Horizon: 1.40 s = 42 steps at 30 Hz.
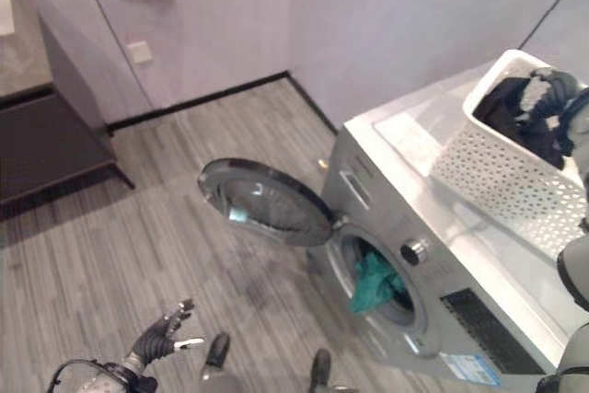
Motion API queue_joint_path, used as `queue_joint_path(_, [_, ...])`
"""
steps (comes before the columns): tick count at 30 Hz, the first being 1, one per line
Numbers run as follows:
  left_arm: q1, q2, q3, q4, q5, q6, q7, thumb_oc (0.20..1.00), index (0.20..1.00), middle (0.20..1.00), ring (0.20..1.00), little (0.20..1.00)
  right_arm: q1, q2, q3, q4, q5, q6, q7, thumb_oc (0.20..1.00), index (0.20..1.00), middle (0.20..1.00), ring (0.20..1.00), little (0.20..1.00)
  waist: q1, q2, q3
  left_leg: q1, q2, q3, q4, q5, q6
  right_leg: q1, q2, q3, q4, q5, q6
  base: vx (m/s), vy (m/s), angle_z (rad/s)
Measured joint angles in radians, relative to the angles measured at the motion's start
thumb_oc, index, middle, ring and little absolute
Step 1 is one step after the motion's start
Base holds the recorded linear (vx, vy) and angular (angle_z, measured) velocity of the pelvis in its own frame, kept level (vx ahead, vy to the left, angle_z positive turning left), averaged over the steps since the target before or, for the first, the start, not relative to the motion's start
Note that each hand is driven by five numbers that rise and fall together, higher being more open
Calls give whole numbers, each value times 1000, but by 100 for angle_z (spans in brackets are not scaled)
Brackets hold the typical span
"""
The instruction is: Grab the laundry basket,head to the washer,open it,put in the laundry and shut it.
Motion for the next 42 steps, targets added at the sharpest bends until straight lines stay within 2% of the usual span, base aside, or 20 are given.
queue_joint_path(7, [-6, 1, 0, -3, -7, -3, 5, 1000, 1000, 1000, 1000, 1000, -12, -44, 5, 13, 4, -2, 20, 1000, 1000, 1000, 1000, 1000, 33, 32, 51, -82, -2, -16, 6, 23, -3, -67, 8, -2, 6, 15, -8, -47, -34, 8])
queue_joint_path(17, [-19, 2, 1, -9, -38, -14, 6, 1000, 1000, 1000, 1000, 1000, -11, -92, 7, -8, 36, -2, 81, 1000, 1000, 1000, 1000, 1000, 36, 28, 71, -120, -1, -15, 20, 32, -8, -88, 11, -18, 6, 18, -10, -8, -33, 4])
queue_joint_path(18, [-18, 2, 1, -9, -38, -15, 6, 1000, 1000, 1000, 1000, 1000, -1, -102, 5, -25, 47, -2, 88, 893, 893, 893, 893, 893, 37, 28, 71, -120, 0, -14, 16, 30, -6, -89, 10, -19, 6, 18, -10, 0, 0, 0])
queue_joint_path(19, [-18, 2, 1, -8, -38, -14, 6, 1000, 1000, 1000, 1000, 1000, 3, -107, 5, -31, 52, -2, 96, 893, 893, 893, 893, 893, 37, 28, 71, -121, 1, -12, 14, 22, 1, -90, 7, -19, 6, 19, -10, 0, 0, 0])
queue_joint_path(20, [-19, 2, 0, -8, -38, -14, 6, 1000, 1000, 1000, 1000, 1000, 5, -111, 6, -36, 53, -2, 106, 413, 413, 413, 413, 413, 37, 28, 71, -122, 1, -11, 12, 21, 2, -92, 7, -19, 6, 19, -10, 0, 0, 0])
queue_joint_path(21, [-20, 2, -1, -9, -38, -14, 6, 1000, 1000, 1000, 1000, 1000, 6, -115, 6, -39, 54, -2, 113, 200, 200, 200, 200, 200, 37, 28, 71, -122, 1, -10, 9, 21, 2, -93, 6, -19, 6, 19, -11, 0, 0, 0])
queue_joint_path(30, [-48, 1, 0, -7, -37, -20, 15, 1000, 1000, 1000, 1000, 1000, 10, -128, 8, -88, 79, -3, 125, 200, 200, 200, 200, 200, 28, 25, 69, -92, -4, 14, 4, 27, -2, -79, -4, -3, 6, 22, -5, 15, 8, -4])
queue_joint_path(38, [-96, 2, 5, 0, -36, -19, 23, 1000, 1000, 1000, 1000, 1000, -1, -107, -23, -85, 145, -4, 73, 200, 200, 200, 200, 200, 19, 23, 68, -47, -2, 22, 1, 27, -2, -36, -1, 2, 6, 19, -5, 54, 13, -2])
queue_joint_path(42, [-91, 2, 16, 2, -35, -17, 23, 1000, 1000, 1000, 1000, 1000, -64, -126, -37, -202, 217, -21, 31, 200, 200, 200, 200, 200, -11, 7, 62, 6, 3, 44, -15, 21, 1, 3, -2, 13, 6, 17, -5, 72, 17, -8])
